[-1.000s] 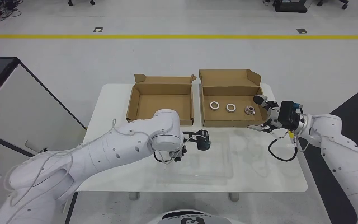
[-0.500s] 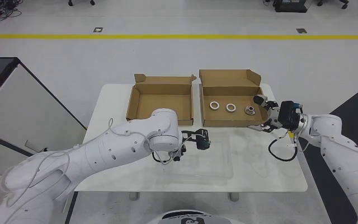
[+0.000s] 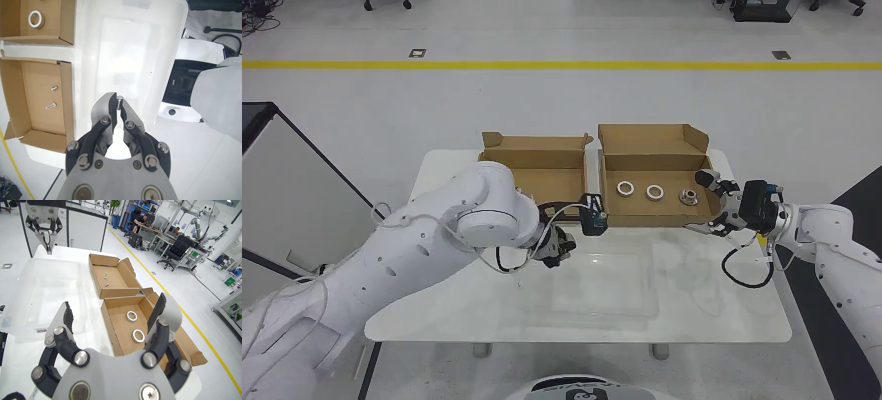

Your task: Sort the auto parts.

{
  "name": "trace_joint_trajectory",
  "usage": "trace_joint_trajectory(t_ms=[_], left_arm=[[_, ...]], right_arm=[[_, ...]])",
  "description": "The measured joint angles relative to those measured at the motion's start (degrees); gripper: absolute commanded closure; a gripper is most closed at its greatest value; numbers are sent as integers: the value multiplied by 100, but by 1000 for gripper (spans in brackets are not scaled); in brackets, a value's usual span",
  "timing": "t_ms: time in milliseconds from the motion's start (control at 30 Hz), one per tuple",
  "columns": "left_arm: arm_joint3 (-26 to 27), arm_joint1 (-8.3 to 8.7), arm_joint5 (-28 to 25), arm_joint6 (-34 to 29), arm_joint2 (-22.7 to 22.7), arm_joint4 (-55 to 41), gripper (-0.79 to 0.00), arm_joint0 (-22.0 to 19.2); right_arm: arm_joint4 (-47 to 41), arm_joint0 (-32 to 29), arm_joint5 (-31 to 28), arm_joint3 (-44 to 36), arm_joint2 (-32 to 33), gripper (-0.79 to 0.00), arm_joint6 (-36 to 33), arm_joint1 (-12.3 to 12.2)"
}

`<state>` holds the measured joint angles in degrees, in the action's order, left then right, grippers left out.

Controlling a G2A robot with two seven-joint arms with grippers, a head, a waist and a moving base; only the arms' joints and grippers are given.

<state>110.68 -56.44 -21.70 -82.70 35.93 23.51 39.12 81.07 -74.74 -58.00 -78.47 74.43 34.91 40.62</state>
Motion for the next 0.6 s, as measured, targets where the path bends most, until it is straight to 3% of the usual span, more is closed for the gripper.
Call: trace_joint_trajectory(t_ms=[100, 267, 400, 600], left_arm=[[188, 218, -168, 182, 505, -334, 0, 398], [230, 422, -748, 891, 1273, -1354, 0, 961], [32, 472, -1240, 1620, 1663, -2266, 0, 1225], [-533, 421, -2131, 2346, 1749, -3668, 0, 1289]], right_arm=[[0, 0, 0, 0, 0, -785, 0, 0], [0, 0, 0, 0, 0, -785, 0, 0], [0, 0, 0, 0, 0, -785, 0, 0], [0, 0, 0, 0, 0, -785, 0, 0]])
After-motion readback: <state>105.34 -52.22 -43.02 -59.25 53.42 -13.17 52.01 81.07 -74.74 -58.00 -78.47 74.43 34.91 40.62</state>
